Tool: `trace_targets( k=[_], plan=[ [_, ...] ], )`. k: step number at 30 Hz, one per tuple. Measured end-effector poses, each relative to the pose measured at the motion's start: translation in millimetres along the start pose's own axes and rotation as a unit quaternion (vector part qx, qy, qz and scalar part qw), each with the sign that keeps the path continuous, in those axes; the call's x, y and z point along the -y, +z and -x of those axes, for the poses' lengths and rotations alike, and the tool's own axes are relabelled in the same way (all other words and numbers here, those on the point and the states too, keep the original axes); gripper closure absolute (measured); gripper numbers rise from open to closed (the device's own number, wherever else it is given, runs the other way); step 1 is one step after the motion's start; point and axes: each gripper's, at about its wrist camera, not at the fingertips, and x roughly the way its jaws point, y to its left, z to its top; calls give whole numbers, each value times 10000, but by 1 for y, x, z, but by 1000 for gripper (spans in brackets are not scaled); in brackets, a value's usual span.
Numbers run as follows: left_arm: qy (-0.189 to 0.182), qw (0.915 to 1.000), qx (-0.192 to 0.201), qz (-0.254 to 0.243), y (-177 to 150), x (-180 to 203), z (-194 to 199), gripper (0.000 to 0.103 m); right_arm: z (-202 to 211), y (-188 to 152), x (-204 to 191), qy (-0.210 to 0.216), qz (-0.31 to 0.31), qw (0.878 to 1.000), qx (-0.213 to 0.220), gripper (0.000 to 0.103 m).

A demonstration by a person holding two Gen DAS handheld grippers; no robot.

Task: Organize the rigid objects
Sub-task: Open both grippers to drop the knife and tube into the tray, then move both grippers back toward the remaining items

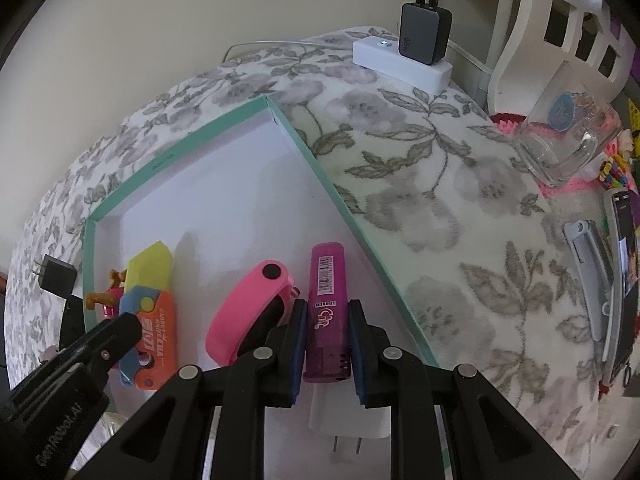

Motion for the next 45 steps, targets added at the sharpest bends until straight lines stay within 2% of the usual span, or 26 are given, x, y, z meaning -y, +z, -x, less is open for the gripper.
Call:
trace_targets(
  k=[2,3,7,10,13,14,16,17,18,20,22,25,28,31,36,38,45],
  plan=[
    [-30,10000,10,-7,0,0,4,54,5,0,-1,-31,31,10000,38,80],
    [-33,10000,29,-16,1,0,7,51,7,0,-2,-36,44,10000,52,79],
    [-71,9999,156,0,2,-2,22,50,21,0,-6,-52,137,9997,204,67],
    [-68,9995,271,122,4,-7,35,45,34,-1,-11,-98,224,9990,369,66],
    [5,9987,436,264,5,-17,49,36,49,-1,-14,-102,270,9981,545,64],
    [56,9983,495,309,6,-20,54,34,52,-1,-15,-90,284,9978,592,59],
    [120,9971,606,441,5,-30,62,24,59,-2,-18,-56,296,9973,677,50],
    [151,9964,647,526,4,-35,66,17,60,-3,-20,-40,301,9971,697,49],
    [182,9957,683,595,4,-39,68,14,62,-4,-22,-30,311,9970,706,49],
    [255,9941,761,732,1,-50,72,14,64,-7,-26,-22,349,9969,710,48],
    [336,9926,794,854,-1,-60,75,13,66,-9,-31,-3,379,9968,705,42],
    [422,9897,834,1088,-5,-78,80,3,68,-15,-39,34,433,9966,695,37],
    [520,9850,904,1377,-9,-101,88,2,68,-20,-50,81,542,9963,660,30],
    [752,9789,965,1635,-14,-128,95,2,69,-26,-65,181,648,9958,614,27],
    [1166,9740,706,1812,-28,-172,94,2,69,-38,-96,310,935,9934,587,18],
    [1370,9690,690,1936,-34,-191,95,2,68,-43,-111,404,1090,9916,559,17],
    [1407,9539,667,2564,-51,-243,103,2,67,-60,-154,621,1535,9849,501,5]
  ],
)
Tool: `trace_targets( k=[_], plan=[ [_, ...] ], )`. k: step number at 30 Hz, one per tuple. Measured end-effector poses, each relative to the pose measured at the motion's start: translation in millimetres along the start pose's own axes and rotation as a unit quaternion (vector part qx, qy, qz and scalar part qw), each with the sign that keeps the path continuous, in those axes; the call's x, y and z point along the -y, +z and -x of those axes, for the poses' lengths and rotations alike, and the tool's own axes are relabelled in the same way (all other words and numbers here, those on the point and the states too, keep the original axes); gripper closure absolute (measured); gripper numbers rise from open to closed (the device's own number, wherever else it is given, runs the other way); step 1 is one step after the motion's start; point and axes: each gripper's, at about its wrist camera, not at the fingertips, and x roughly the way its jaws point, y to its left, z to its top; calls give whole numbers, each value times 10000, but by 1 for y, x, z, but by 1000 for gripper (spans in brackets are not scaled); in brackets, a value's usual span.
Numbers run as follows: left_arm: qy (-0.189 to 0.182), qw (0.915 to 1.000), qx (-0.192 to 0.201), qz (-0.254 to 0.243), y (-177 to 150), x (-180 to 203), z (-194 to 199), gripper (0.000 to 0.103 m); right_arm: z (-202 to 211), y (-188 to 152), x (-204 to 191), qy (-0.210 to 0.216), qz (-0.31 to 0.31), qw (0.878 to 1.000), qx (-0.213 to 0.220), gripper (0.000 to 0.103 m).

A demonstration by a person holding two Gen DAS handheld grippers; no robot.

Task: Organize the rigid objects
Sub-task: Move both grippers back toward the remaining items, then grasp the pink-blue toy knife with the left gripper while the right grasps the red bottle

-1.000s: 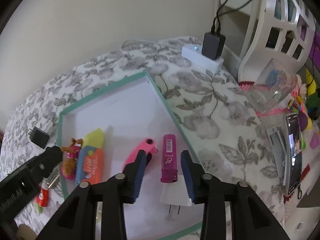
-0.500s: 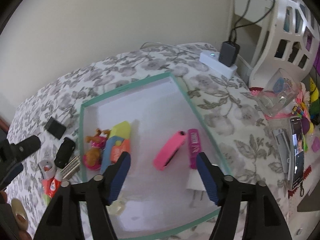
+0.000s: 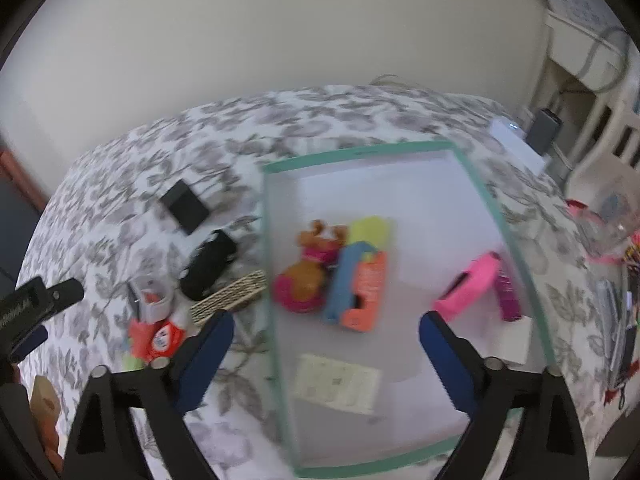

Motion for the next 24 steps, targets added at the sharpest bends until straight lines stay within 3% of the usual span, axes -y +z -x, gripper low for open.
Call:
trace_targets(
  k=[4,13,17,24],
  plan=[
    [170,9998,-31,111,3,-16,-5,2,-7,-1,-27,248,204,9995,-71,5],
    [308,9981,-498,205,-1,-29,-30,2,-30,-11,-69,613,430,9964,-407,5],
    [307,9965,-775,109,-5,-28,-44,2,-44,-14,-75,693,318,9952,-617,5],
    [434,9952,-873,118,-5,-31,-51,2,-72,-19,-89,646,263,9934,-909,6]
  ],
)
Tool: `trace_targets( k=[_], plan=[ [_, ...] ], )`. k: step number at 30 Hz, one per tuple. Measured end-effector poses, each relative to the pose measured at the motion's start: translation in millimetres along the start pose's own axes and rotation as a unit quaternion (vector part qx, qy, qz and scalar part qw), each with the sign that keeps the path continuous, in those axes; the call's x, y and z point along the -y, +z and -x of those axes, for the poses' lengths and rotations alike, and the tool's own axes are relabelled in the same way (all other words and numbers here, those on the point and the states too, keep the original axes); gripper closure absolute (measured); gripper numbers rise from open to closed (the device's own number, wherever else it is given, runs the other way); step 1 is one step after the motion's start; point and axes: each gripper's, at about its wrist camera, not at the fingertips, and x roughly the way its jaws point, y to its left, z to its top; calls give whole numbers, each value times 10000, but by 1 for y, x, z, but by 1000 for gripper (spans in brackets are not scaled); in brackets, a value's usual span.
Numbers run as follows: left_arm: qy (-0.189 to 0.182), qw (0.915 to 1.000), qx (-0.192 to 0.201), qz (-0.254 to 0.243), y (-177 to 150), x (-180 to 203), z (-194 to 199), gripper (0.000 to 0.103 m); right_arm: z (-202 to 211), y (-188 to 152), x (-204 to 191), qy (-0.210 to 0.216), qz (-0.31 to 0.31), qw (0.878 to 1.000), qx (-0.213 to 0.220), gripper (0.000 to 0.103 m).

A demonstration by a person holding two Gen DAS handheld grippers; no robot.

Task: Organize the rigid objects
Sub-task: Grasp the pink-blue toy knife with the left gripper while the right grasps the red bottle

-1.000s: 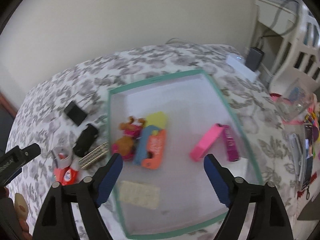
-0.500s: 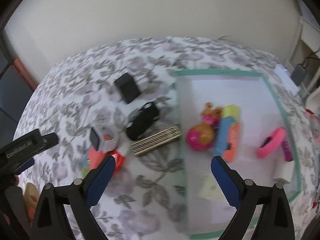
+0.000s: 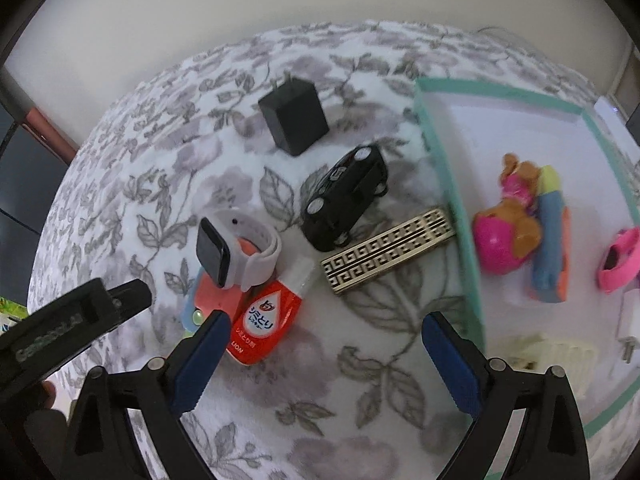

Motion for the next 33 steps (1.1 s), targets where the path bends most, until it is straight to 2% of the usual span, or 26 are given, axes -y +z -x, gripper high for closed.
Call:
trace_targets(
  k=[3,11,14,19,26,33],
  plan=[
    [19,10000,-21,-13,4,-2,-4,2,-9,1,-5,-69,56,10000,-37,10],
    [2,9999,-94,-39,8,-6,-10,2,-22,8,-16,-291,206,9994,-14,10],
    [4,9999,-94,-97,8,-5,-11,2,-23,10,-19,-308,305,9991,20,18],
    [-78,9994,-93,-339,6,10,-11,2,-18,15,-12,-393,298,9987,90,42],
    [-255,9959,-148,-857,1,39,-14,2,-17,17,-1,-78,260,9996,-19,46],
    [-508,9933,-114,-1035,5,60,-24,2,-13,11,6,191,341,9991,-138,60]
  ],
)
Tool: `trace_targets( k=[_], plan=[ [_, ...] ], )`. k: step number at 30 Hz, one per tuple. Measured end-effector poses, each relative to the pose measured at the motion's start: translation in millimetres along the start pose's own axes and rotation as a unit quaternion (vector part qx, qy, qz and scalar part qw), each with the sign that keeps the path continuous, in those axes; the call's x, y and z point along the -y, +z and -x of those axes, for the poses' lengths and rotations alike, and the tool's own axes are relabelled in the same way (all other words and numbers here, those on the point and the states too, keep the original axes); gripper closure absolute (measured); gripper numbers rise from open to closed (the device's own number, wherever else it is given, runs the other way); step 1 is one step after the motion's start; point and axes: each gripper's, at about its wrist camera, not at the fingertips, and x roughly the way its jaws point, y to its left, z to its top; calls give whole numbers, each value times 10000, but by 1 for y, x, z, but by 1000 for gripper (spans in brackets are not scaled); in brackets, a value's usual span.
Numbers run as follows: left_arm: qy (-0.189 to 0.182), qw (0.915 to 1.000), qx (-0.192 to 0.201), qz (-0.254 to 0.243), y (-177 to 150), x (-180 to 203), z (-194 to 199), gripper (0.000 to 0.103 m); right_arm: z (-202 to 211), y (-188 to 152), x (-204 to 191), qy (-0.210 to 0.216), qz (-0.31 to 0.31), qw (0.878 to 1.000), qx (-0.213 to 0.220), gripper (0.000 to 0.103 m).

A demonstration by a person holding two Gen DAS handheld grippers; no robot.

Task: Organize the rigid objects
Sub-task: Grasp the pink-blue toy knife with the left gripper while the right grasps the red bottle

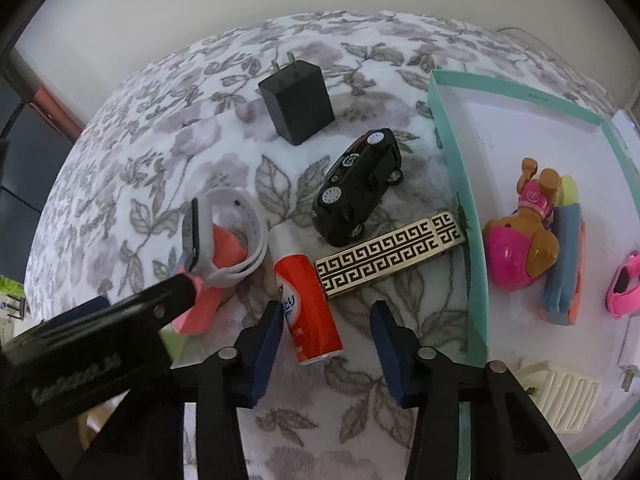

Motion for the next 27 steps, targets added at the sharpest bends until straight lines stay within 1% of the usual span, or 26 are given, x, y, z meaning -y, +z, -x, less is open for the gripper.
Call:
trace_targets(
  k=[2,4,6,8,9,10,11,13,15,21,24,27],
  plan=[
    [52,10000,-22,-77,3,5,-5,2,2,-2,3,51,36,10000,-50,64],
    [-25,10000,-27,-39,8,6,-11,2,3,-4,5,73,60,9999,-94,69],
    [-112,9999,-34,-37,10,5,-13,3,5,-7,8,73,90,9999,-122,69],
    [-195,9997,-26,-129,8,9,-14,11,6,-9,10,81,112,9998,-143,69],
    [-236,9996,-10,-177,7,11,-14,21,6,-10,11,89,106,9998,-155,69],
    [-299,9993,-2,-241,8,13,-13,27,6,-9,11,88,100,9998,-170,69],
    [-318,9991,0,-297,8,15,-13,30,7,-10,12,88,96,9997,-187,69],
    [-323,9985,2,-442,7,20,-13,38,9,-12,15,77,102,9997,-214,69],
    [-364,9979,-23,-533,7,25,-14,49,10,-14,16,57,118,9996,-247,69],
    [-255,9984,-86,-498,8,33,-18,53,17,-23,25,33,112,9994,-338,70],
    [-152,9983,-115,-547,-5,23,-15,55,20,-28,27,-7,121,9992,-380,71],
    [-51,9982,-172,-566,-10,21,-11,56,23,-35,28,-56,147,9990,-430,72]
  ],
)
